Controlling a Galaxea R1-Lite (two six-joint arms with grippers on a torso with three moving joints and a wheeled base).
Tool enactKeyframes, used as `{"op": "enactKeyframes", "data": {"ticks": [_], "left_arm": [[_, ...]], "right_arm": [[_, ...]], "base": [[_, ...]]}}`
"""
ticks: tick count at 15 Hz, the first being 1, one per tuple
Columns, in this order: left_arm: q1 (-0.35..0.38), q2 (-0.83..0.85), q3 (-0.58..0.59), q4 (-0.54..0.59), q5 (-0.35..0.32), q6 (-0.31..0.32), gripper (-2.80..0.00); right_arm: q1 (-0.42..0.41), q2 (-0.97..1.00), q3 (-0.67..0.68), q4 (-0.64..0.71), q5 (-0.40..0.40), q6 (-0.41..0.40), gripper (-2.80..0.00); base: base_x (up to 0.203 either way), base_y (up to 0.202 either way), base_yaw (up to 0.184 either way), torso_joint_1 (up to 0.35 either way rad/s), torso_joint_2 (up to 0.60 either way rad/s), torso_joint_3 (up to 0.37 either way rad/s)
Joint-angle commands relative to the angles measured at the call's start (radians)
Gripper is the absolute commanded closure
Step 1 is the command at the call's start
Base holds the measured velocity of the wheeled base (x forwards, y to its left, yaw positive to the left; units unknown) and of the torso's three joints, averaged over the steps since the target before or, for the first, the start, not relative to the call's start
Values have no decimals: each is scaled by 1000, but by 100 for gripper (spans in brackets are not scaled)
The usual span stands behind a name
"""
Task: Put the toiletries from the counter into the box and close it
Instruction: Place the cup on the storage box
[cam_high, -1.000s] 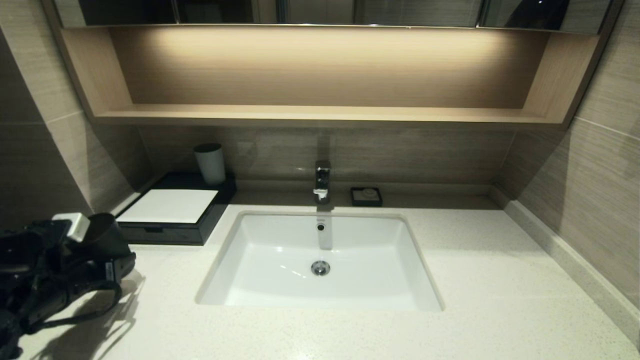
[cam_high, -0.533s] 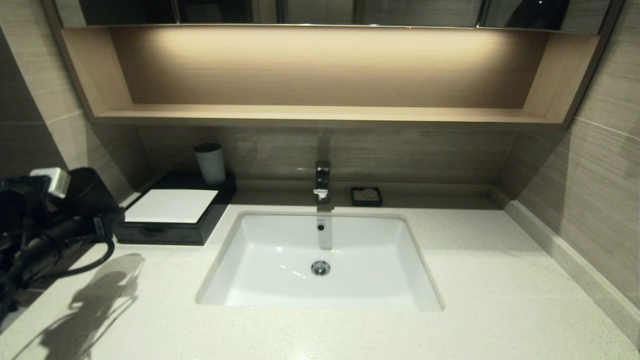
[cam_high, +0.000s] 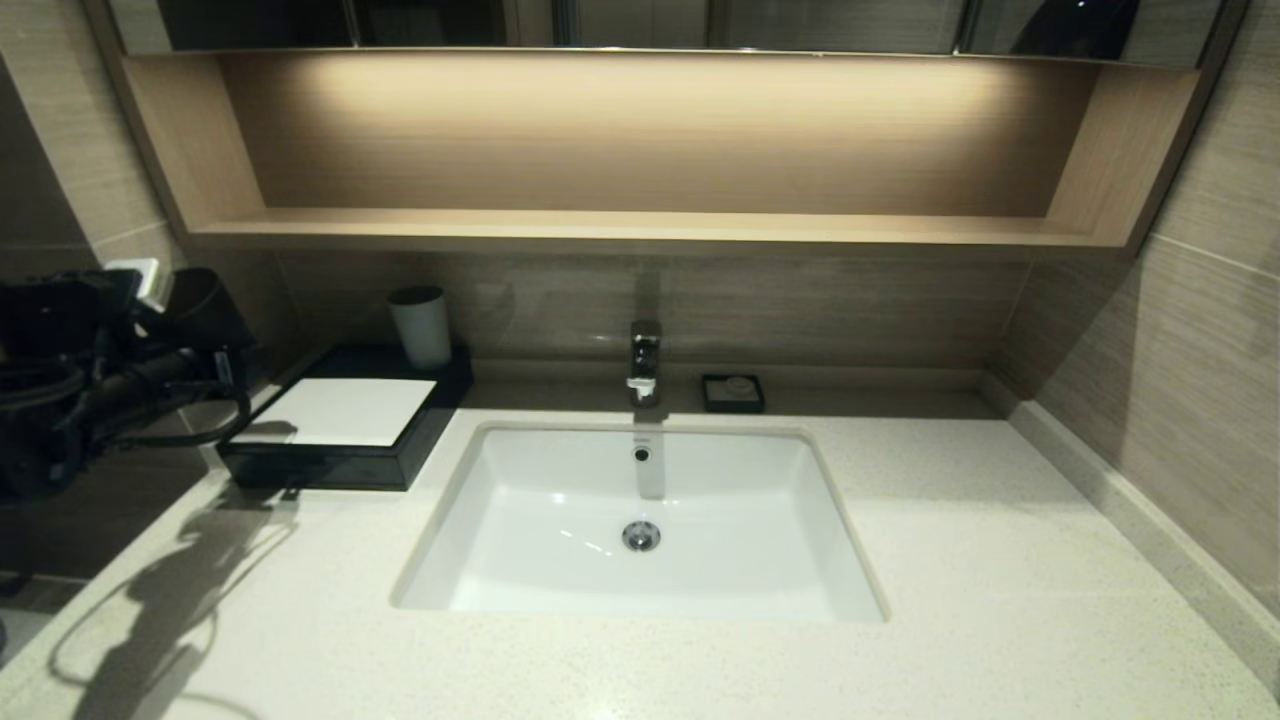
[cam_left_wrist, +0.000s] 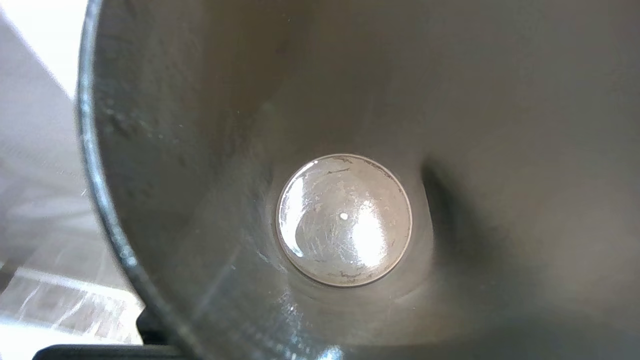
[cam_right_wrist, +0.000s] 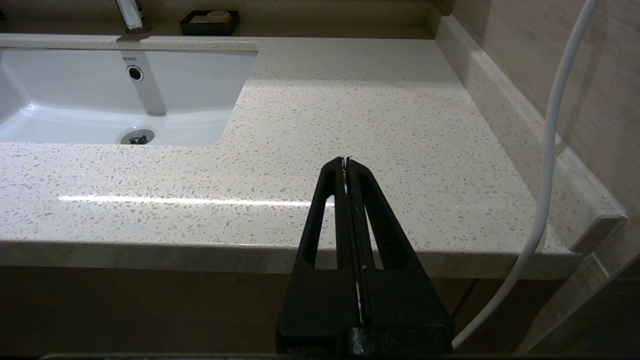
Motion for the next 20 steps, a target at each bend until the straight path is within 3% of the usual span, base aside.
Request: {"op": "enactKeyframes", "data": {"ticks": [1,10,20], "left_arm": [[-17,91,-96,15,-2,2,0],[-41,299,-492,300,0,-2,0],[-71,372,-553,310,6,-2,0]], "right_arm": [[0,0,2,-1,0,-1,0],[0,-1,2,-1,0,-1,0],[0,0,2,-1,0,-1,0]], "base": [[0,0,0,0,0,0],[0,0,0,0,0,0],[0,0,0,0,0,0]]}}
